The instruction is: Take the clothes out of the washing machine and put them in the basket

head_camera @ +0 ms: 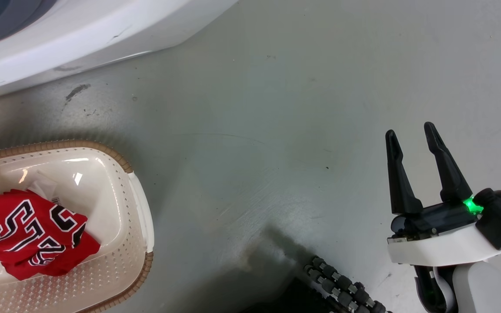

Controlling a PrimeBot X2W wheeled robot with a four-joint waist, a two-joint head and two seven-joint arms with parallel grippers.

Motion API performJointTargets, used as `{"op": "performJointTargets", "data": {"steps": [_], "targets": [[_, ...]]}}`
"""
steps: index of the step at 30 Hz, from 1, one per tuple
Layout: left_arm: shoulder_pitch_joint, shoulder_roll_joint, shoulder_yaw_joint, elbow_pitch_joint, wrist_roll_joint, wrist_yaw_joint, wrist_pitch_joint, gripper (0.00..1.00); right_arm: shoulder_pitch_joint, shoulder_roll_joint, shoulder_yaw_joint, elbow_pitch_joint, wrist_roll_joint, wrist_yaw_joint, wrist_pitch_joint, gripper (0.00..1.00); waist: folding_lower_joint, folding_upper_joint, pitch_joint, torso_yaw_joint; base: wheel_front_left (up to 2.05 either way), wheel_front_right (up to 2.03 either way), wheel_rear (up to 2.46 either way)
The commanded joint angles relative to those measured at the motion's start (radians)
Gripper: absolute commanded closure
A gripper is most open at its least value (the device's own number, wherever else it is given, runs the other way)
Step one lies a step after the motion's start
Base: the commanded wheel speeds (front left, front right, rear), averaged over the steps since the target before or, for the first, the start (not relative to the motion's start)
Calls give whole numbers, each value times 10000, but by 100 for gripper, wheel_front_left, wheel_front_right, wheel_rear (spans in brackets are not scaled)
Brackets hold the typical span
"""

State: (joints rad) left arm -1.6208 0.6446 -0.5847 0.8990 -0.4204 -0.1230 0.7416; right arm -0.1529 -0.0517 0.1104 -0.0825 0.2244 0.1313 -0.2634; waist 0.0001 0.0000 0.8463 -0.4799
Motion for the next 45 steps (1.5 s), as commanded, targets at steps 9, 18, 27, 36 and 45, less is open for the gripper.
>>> {"op": "performJointTargets", "data": {"steps": [9, 18, 27, 36, 45], "targets": [[348, -252, -508, -198, -290, -61, -1890, 100, -313, 24, -181, 23, -313, -10, -22, 0, -1, 0, -313, 489, 0, 0, 0], [1147, -654, -1025, -324, -987, -66, -4621, 100, -310, 19, -612, 101, -1073, -10, -20, 0, -1, 0, -1437, 1394, 0, 0, 0], [2913, -1197, -1080, -152, -1357, 58, -7825, 100, 100, 14, -886, 182, -1826, -10, -20, 0, -1, 0, -2896, 2331, 0, 0, 0], [5084, -1770, -865, -380, -1724, 454, -9881, 100, 511, 13, -1200, 343, -2248, -10, -20, 0, -1, 0, -4433, 3068, 0, 0, 0], [7346, -1839, 52, -2890, -1618, 1317, -10085, 100, 952, 19, -1483, 445, -2289, -10, -20, 0, -1, 0, -5520, 3835, 0, 0, 0]]}}
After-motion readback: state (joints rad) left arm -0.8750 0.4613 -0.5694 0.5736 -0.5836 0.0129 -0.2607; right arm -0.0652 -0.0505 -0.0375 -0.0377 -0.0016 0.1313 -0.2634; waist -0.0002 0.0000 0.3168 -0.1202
